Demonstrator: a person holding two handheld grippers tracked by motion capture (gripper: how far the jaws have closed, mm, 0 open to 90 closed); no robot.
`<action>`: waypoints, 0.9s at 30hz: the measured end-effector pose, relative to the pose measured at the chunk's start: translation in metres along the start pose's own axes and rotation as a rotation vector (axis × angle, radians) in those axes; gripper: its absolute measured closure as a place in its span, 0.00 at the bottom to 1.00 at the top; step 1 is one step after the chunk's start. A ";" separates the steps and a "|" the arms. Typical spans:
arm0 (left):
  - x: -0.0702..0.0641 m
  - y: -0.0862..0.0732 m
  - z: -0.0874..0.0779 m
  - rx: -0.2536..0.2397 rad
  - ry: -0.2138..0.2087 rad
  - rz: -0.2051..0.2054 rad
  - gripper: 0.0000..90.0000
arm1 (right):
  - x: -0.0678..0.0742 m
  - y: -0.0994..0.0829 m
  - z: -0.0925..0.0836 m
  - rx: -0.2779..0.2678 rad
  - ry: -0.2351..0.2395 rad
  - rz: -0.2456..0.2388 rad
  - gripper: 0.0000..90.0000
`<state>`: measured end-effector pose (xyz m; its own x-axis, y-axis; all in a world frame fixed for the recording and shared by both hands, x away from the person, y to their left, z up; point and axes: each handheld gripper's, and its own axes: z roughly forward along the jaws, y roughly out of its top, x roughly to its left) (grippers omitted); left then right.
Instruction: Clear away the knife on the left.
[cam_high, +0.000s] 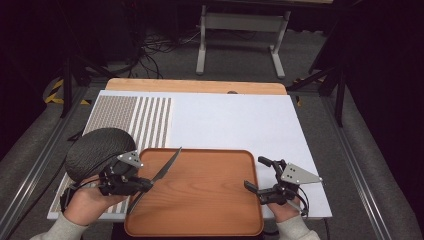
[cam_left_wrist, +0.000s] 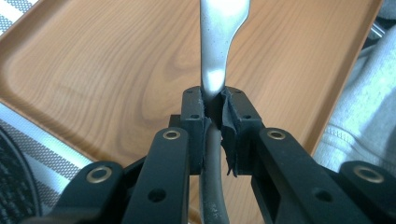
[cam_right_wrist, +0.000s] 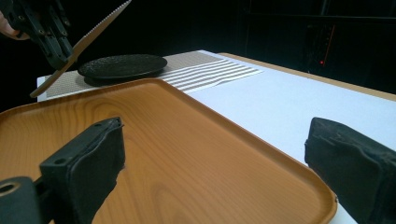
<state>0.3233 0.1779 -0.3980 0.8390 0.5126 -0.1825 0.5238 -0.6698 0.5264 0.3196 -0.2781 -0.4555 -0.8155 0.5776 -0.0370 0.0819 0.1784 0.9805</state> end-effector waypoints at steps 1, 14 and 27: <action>-0.001 -0.001 0.003 -0.002 -0.011 -0.009 0.89 | 0.000 0.000 0.000 0.001 -0.001 -0.001 0.06; -0.002 0.000 0.025 0.028 -0.048 -0.050 0.89 | 0.001 0.000 0.001 0.006 0.001 -0.003 0.06; 0.001 -0.002 0.037 0.087 -0.073 -0.104 0.89 | 0.001 0.000 0.001 0.005 0.003 -0.004 0.06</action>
<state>0.3282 0.1596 -0.4300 0.7864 0.5436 -0.2934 0.6165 -0.6610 0.4277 0.3194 -0.2765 -0.4557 -0.8174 0.5746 -0.0407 0.0813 0.1851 0.9794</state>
